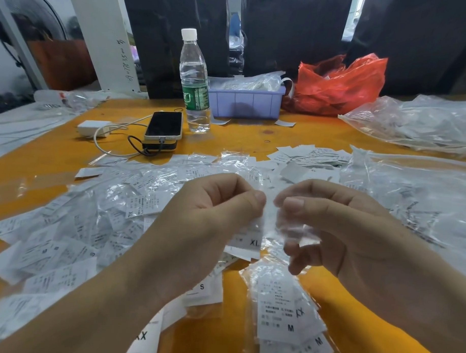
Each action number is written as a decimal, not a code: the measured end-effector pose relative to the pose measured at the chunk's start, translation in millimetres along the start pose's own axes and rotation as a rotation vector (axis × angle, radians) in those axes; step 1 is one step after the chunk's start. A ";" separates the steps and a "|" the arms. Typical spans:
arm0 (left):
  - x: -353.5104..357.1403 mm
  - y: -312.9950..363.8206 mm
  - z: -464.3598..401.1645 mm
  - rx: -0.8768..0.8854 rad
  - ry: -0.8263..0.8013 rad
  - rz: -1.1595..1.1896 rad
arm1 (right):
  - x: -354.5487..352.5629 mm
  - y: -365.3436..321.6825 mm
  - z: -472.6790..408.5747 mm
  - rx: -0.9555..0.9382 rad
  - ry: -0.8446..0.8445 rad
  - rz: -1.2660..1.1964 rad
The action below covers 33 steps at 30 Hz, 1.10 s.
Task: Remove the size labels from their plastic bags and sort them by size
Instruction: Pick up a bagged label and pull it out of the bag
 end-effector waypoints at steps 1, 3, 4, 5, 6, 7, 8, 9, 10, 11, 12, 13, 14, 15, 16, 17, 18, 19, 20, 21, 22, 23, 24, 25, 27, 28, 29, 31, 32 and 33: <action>2.2 0.8 0.8 0.001 -0.019 -0.005 | 1.3 0.1 -0.1 0.005 -0.015 0.022; 5.7 0.4 1.7 -0.007 -0.041 0.006 | 4.7 1.1 0.5 0.015 -0.047 0.057; 6.5 -0.3 1.9 -0.013 -0.047 0.010 | 6.0 1.8 1.2 0.018 -0.058 0.064; 6.8 -0.7 1.7 -0.014 -0.046 0.009 | 7.0 2.3 1.6 0.016 -0.064 0.066; 5.9 -1.1 1.3 -0.011 -0.037 0.006 | 7.7 2.1 2.2 0.009 -0.063 0.067; 4.0 -1.3 0.8 -0.004 -0.021 0.001 | 7.0 1.7 2.3 -0.002 -0.052 0.067; 1.6 -1.5 0.2 0.003 -0.003 -0.005 | 5.6 0.6 2.3 -0.015 -0.032 0.065; -0.8 -2.1 -0.4 0.005 0.016 -0.004 | 3.1 -0.6 2.1 -0.027 -0.007 0.060; -2.9 -3.2 -0.8 0.002 0.036 0.011 | 0.2 -1.6 1.8 -0.037 0.018 0.052; -4.9 -4.3 -1.0 -0.003 0.061 0.036 | -2.6 -2.3 1.5 -0.045 0.042 0.042; -7.4 -5.1 -1.0 -0.005 0.093 0.065 | -5.0 -3.0 1.5 -0.053 0.062 0.031; -10.9 -5.6 -0.7 -0.001 0.134 0.088 | -6.9 -3.5 1.6 -0.060 0.076 0.018; -15.3 -5.8 -0.4 0.010 0.177 0.096 | -7.8 -3.8 1.7 -0.066 0.084 0.004; -19.5 -5.2 0.1 0.023 0.216 0.095 | -8.1 -3.8 1.6 -0.069 0.086 -0.009; -23.0 -4.1 0.4 0.036 0.249 0.097 | -8.0 -3.9 1.4 -0.069 0.086 -0.019; -25.9 -2.4 0.5 0.050 0.276 0.104 | -8.0 -3.6 1.4 -0.067 0.085 -0.025; -28.2 -0.4 0.6 0.064 0.299 0.111 | -7.7 -3.3 1.2 -0.063 0.082 -0.027; -30.0 1.7 0.6 0.078 0.317 0.119 | -7.4 -3.0 1.3 -0.060 0.078 -0.026; -31.2 4.1 0.6 0.090 0.330 0.130 | -6.9 -2.7 1.5 -0.057 0.073 -0.024; -31.6 6.4 0.4 0.101 0.336 0.143 | -6.4 -2.6 1.9 -0.056 0.068 -0.022; -31.4 8.5 0.4 0.111 0.337 0.153 | -5.6 -2.8 2.3 -0.057 0.063 -0.021; -30.9 10.2 0.4 0.118 0.334 0.158 | -4.9 -2.9 2.8 -0.061 0.059 -0.020; -30.4 11.7 0.6 0.122 0.331 0.161 | -4.2 -3.3 3.4 -0.066 0.056 -0.019; -29.8 12.7 0.8 0.123 0.329 0.164 | -3.7 -3.9 4.0 -0.072 0.054 -0.017; -29.0 13.5 1.1 0.120 0.327 0.167 | -3.4 -5.1 5.3 -0.087 0.055 -0.019; -28.8 13.6 1.3 0.119 0.326 0.166 | -3.6 -5.9 5.8 -0.096 0.059 -0.018; -28.7 14.0 1.3 0.120 0.324 0.164 | -3.9 -6.7 6.5 -0.105 0.065 -0.015; -28.8 14.5 1.5 0.121 0.316 0.157 | -4.8 -8.1 7.7 -0.124 0.083 -0.002; -28.7 14.3 1.5 0.118 0.311 0.152 | -4.9 -8.7 8.0 -0.131 0.089 0.004; -28.5 13.7 1.5 0.112 0.304 0.147 | -4.9 -9.1 8.3 -0.137 0.092 0.010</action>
Point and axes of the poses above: each hand's wrist, its own z-axis away from the middle knuckle, its own x-axis out of the palm, y = z × x, the point moved 8 cm from there along -z, towards the middle knuckle, and after that the axes turned 15 degrees about x, right-handed, at the moved point
